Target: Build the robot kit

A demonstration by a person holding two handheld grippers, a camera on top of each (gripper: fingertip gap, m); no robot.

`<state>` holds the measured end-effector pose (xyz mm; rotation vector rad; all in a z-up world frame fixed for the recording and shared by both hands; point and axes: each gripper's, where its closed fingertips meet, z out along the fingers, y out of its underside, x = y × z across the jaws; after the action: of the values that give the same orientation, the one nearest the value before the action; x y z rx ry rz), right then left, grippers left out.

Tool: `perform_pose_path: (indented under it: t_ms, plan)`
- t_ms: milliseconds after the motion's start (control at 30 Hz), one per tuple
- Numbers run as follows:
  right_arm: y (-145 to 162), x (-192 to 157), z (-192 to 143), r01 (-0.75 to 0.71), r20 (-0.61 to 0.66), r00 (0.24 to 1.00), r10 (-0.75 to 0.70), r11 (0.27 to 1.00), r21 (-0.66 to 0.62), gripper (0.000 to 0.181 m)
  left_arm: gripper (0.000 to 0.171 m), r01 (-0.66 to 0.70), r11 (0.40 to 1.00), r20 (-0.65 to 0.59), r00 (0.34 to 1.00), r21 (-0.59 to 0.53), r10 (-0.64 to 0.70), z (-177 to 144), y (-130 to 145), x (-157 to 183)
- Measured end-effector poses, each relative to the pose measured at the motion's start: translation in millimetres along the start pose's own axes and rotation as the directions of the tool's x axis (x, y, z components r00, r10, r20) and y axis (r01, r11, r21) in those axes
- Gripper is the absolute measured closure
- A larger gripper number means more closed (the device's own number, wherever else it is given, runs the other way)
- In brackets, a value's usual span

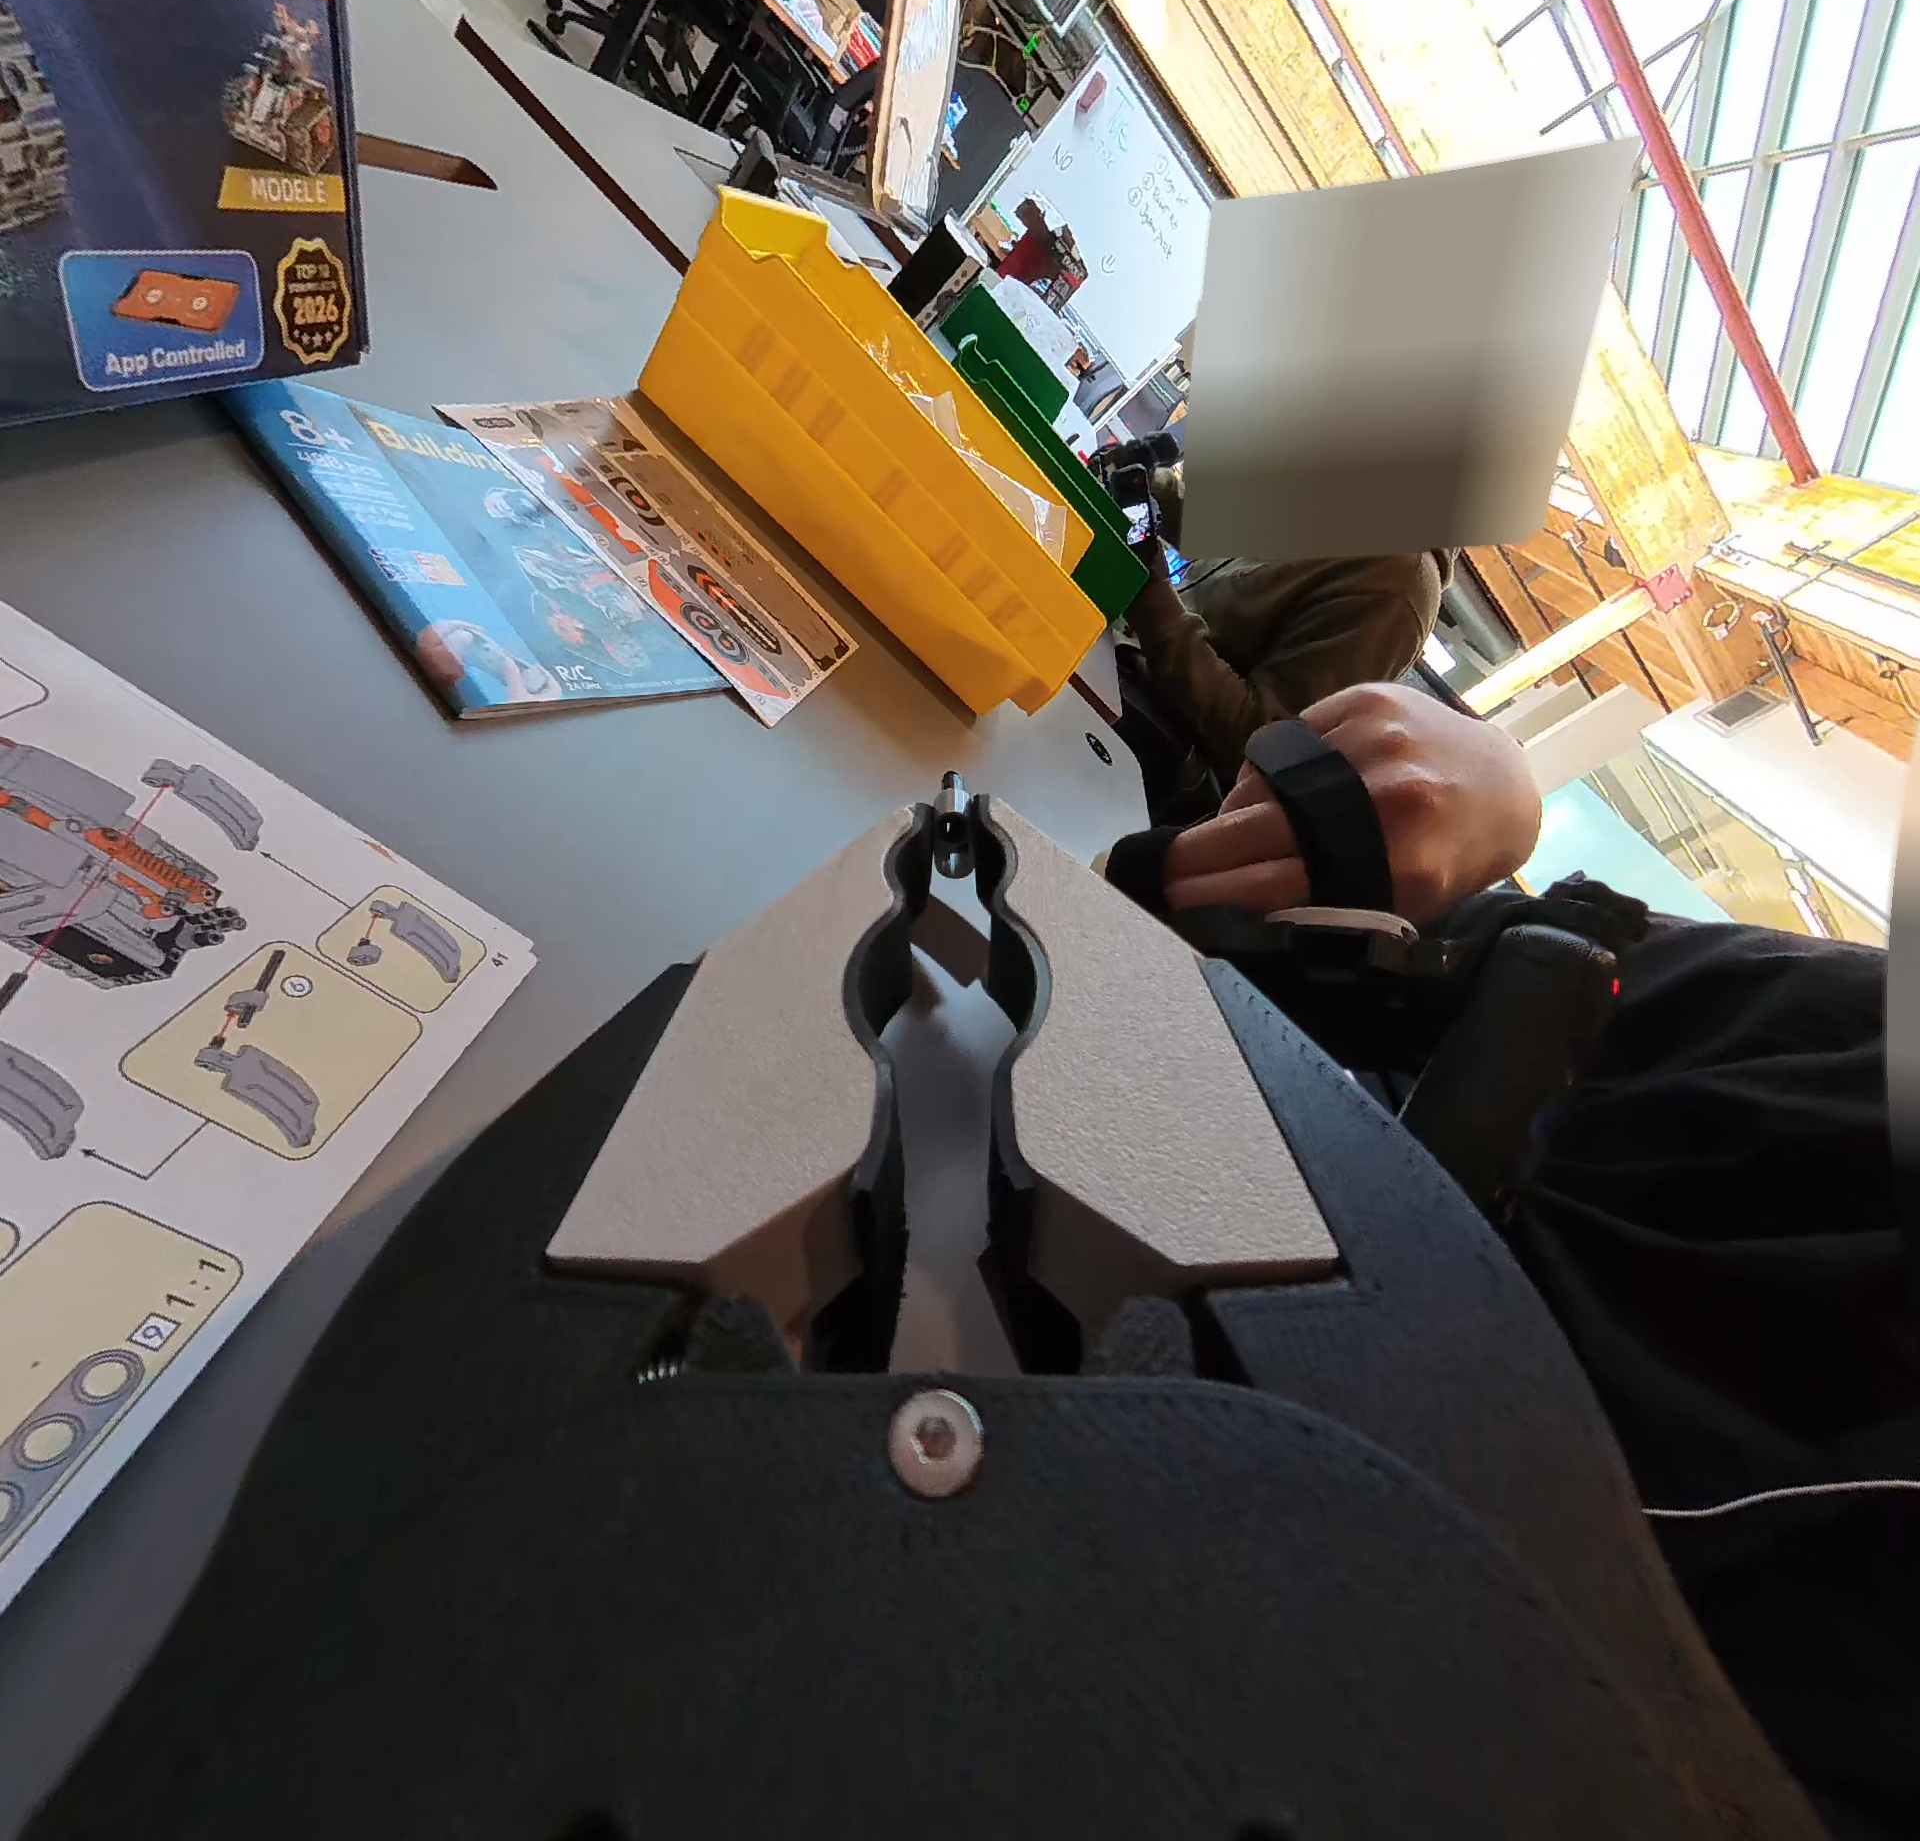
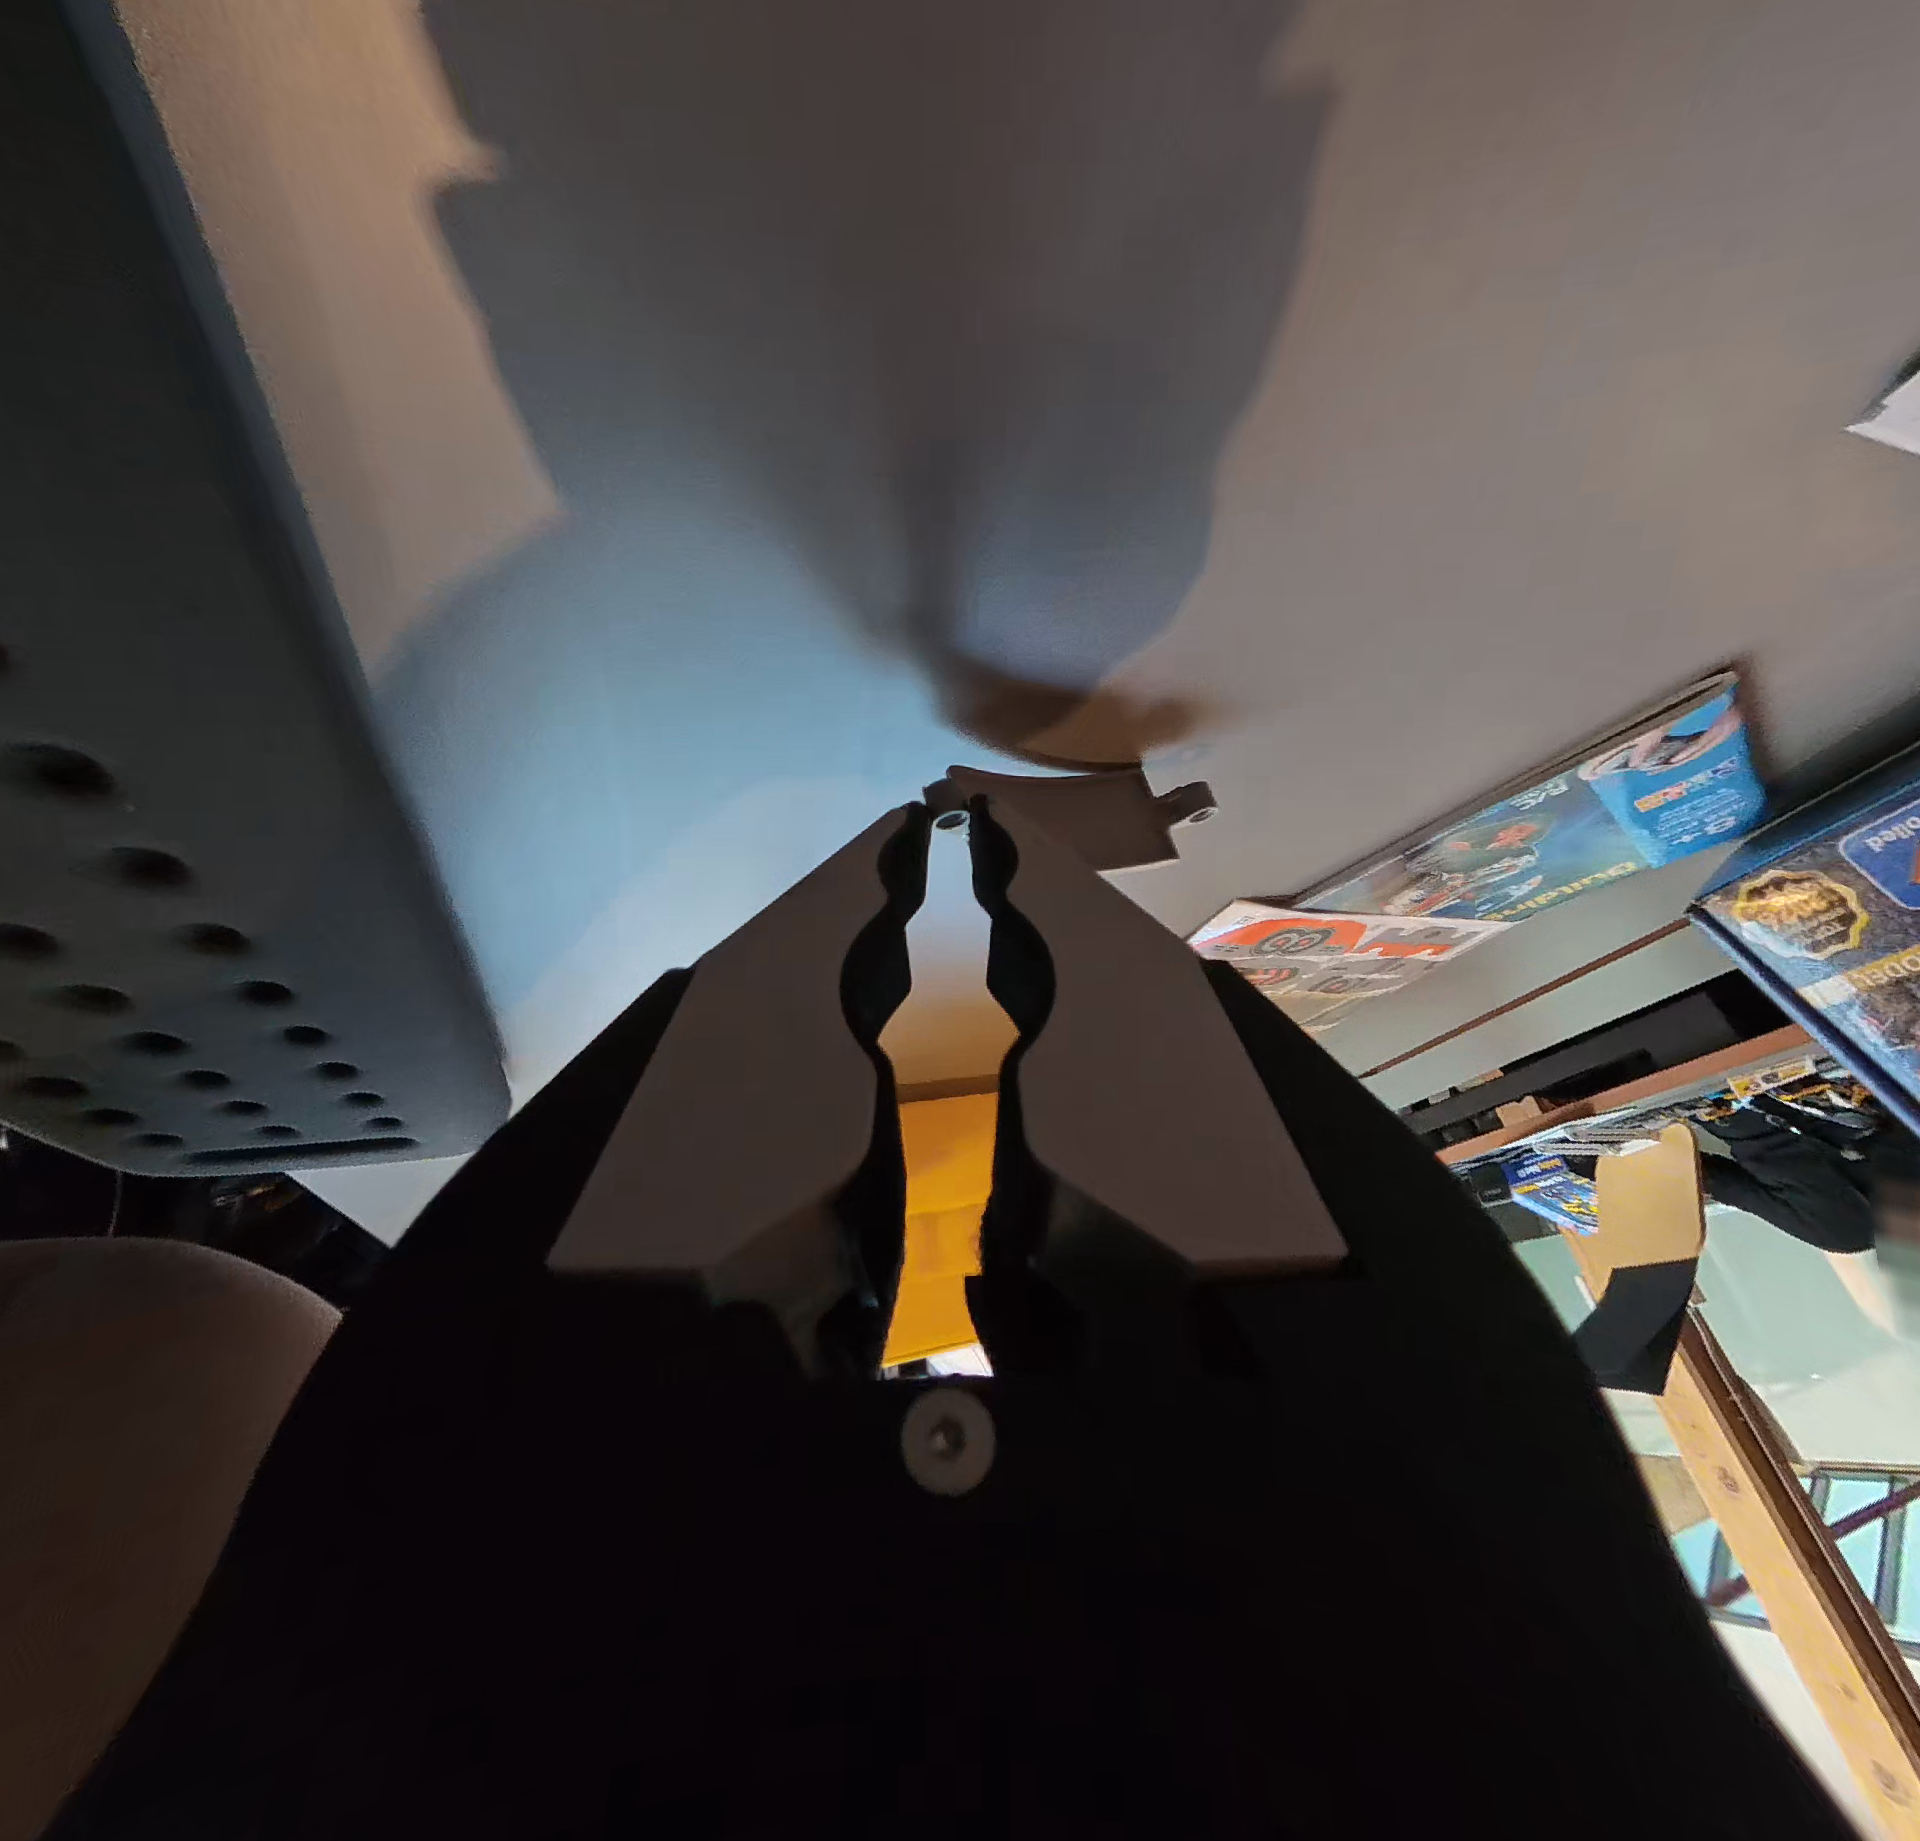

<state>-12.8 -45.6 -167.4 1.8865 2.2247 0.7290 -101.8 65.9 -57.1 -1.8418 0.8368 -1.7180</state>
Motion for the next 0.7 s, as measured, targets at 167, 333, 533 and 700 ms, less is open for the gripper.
perform_pose_path:
  t_ms: [167,333,533,700]
  plan:
    - [-6.2,3.0,-1.7,-0.022,0.009,1.000,0.022,1.000,0.019,0.167,0.167,0.007,1.000,0.001,1.000,0.006,-0.007,-2.0,-1.2,-1.8]
    - [-12.7,3.5,-27.2,-0.118,0.054,0.993,0.107,0.950,0.288,0.161,0.167,0.029,1.000,-0.008,1.000,0.011,-0.029,-3.1,-1.6,-4.6]
    - [8.2,35.5,-136.4,-0.196,0.126,0.946,0.300,0.215,0.957,0.156,0.167,0.035,0.999,-0.014,0.999,0.013,-0.035,-2.7,-1.7,-4.9]
    - [11.8,19.0,-125.3,-0.116,0.095,0.976,0.198,0.097,0.989,0.164,0.167,0.032,0.999,-0.010,0.999,-0.013,-0.033,2.3,3.6,-6.0]
